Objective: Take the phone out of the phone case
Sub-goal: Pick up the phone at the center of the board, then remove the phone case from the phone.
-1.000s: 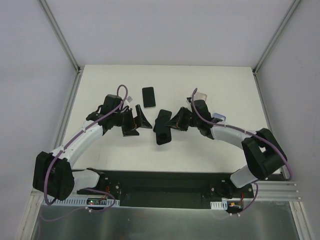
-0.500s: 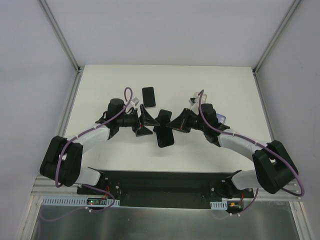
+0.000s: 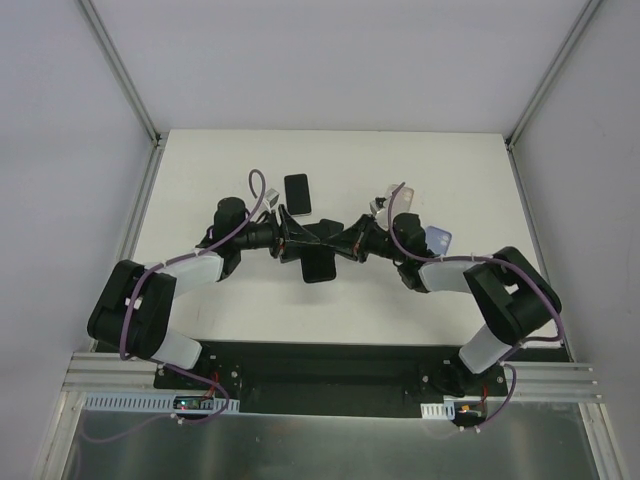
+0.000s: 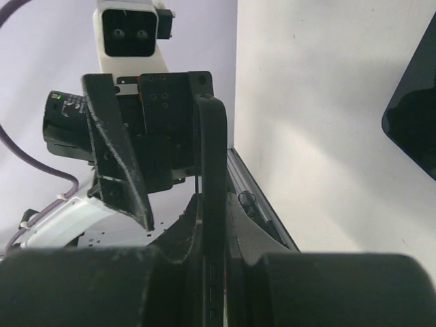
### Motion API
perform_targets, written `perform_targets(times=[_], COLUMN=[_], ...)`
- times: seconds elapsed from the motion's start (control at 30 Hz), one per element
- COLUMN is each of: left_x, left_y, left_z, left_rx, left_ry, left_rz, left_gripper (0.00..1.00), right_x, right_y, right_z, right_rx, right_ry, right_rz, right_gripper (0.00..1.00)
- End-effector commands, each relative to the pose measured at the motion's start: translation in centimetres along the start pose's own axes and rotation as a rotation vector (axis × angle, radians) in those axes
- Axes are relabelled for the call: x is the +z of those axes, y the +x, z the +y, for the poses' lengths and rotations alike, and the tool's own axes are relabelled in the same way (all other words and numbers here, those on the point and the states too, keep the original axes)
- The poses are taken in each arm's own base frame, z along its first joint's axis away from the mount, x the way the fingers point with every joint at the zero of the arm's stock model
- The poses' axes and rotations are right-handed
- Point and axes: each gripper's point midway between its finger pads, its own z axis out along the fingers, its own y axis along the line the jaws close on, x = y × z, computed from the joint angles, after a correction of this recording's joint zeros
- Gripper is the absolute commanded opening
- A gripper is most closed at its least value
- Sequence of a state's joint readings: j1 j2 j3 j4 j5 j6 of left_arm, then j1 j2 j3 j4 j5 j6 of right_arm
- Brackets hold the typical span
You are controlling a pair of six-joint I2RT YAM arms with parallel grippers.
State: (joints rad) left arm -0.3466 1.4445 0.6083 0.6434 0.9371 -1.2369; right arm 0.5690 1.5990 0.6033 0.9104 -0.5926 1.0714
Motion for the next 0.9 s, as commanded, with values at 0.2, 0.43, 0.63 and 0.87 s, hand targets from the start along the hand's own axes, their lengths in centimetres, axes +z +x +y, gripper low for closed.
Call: perform_targets(times=[0.2,0.43,0.63,0.87], left_x=[0.1,0.0,0.1,0.2], left_y=[-0.4,-0.7,-1.2,-1.6], left_z=[-2.2,-3.0,-3.3,-4.1], left_rx=[0.033,0.023,0.012,0.017], left_ry=[0.079,0.091,0.101,0.121], left_rz=[0.005,-0.008,-0.026,-0.036], left_gripper=[0.19,0.0,0.0,0.0], right_x=[-0.2,-1.1,-3.5,-4.4], right_y=[-0.5,-0.4,0.4,2.9], right_z=[5.8,3.7,2.2,3.9], right_rx=[-0.05,-0.035,-0.034,-0.071], right_ry=[-0.238,-0.179,-0.157,-0.225], right_rz=[0.006,-0.004,-0.022,0.043], right_gripper=[0.01,0.63,0.73,0.54])
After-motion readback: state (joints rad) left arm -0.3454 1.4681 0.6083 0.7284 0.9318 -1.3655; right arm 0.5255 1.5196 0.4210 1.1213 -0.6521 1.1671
